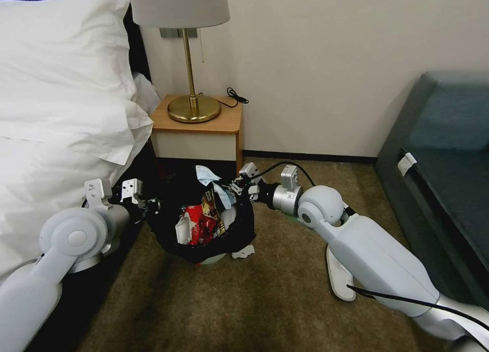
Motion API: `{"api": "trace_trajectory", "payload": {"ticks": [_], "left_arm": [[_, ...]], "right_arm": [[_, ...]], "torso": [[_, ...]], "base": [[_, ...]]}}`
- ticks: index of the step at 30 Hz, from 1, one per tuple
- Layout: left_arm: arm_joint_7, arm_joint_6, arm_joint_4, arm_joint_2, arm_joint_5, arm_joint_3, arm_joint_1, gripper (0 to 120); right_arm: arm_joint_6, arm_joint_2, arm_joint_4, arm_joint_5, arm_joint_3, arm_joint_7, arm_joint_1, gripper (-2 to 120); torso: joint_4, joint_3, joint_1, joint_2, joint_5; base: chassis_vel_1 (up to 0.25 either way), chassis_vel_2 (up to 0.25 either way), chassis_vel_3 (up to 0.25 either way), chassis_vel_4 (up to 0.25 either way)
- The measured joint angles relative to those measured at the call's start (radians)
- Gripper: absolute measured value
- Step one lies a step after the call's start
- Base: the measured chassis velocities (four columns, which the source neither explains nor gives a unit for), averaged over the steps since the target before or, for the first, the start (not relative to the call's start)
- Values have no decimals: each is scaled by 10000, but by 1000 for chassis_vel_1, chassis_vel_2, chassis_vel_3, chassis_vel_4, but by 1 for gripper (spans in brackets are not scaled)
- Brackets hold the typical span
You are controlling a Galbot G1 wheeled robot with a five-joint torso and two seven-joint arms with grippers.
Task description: Pick up the trash bin, then pick up the garbage on the floor and place it into the trash bin.
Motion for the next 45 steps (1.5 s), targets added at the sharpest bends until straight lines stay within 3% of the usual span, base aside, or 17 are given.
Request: {"api": "trace_trajectory", "payload": {"ticks": [4, 10, 13, 18, 20, 25, 26, 28, 29, 30, 33, 37, 45], "left_arm": [[32, 0, -7, -3, 37, 2, 1, 3], [46, 2, -60, -2, 58, -19, 74, 3], [51, 2, -68, -29, 89, -28, 83, 3], [50, 2, -68, -78, 107, -8, 71, 3], [59, 2, -79, -108, 130, 3, 73, 3], [78, 2, -82, -113, 159, 5, 81, 3], [105, 1, -85, -114, 167, 6, 84, 3], [123, 1, -85, -113, 173, 5, 85, 3], [123, 1, -85, -107, 184, 5, 87, 3], [123, 1, -85, -107, 184, 5, 87, 3], [131, 0, -85, -109, 200, 5, 104, 3], [142, 0, -68, -138, 230, 9, 109, 3], [159, 0, -38, -157, 264, 12, 106, 3]], "right_arm": [[-169, 80, -2, -98, -107, 51, 27, 0], [-1167, -5, 246, -557, 0, -322, 45, 1], [-1650, -68, 438, -565, 59, -332, 52, 18], [-1715, -72, 459, -539, 66, -209, 51, 29], [-1730, -73, 529, -384, 101, -33, 45, 42], [-1735, -69, 583, -205, 179, 169, 58, 53], [-1742, -64, 602, -136, 244, 222, 85, 62], [-1741, -64, 615, -93, 292, 268, 104, 66], [-1731, -58, 668, 60, 378, 462, 120, 75], [-1731, -58, 668, 60, 378, 462, 120, 75], [-1697, 14, 798, 497, 717, 996, 159, 91], [-1621, 51, 854, 899, 1009, 1308, 209, 99], [-1568, -261, 914, 1464, 1990, 1818, 140, 100]], "torso": [[1, 0, 0, 0, 0], [1, 0, 0, 0, 0], [0, 0, 0, 0, 0], [1, 0, 0, 0, 0], [0, 0, 0, 0, 0], [1, 0, 0, 0, 0], [0, 0, 1, 0, 1], [1, 0, 0, 0, 0], [0, 0, 0, 0, 1], [0, 0, 0, 0, 1], [0, 0, 0, 0, 0], [1, 0, 0, 0, -1], [1, 0, 0, 0, 0]], "base": [[0, 0, 0, 0], [0, 0, 0, 0], [0, 0, 0, 0], [0, 0, 0, 0], [0, 0, 0, 0], [0, 0, 0, 0], [0, 0, 0, 0], [0, 0, 0, 0], [0, 0, 0, 0], [0, 0, 0, 0], [0, 0, 0, 0], [0, 0, 0, 0], [0, 0, 0, 0]]}}
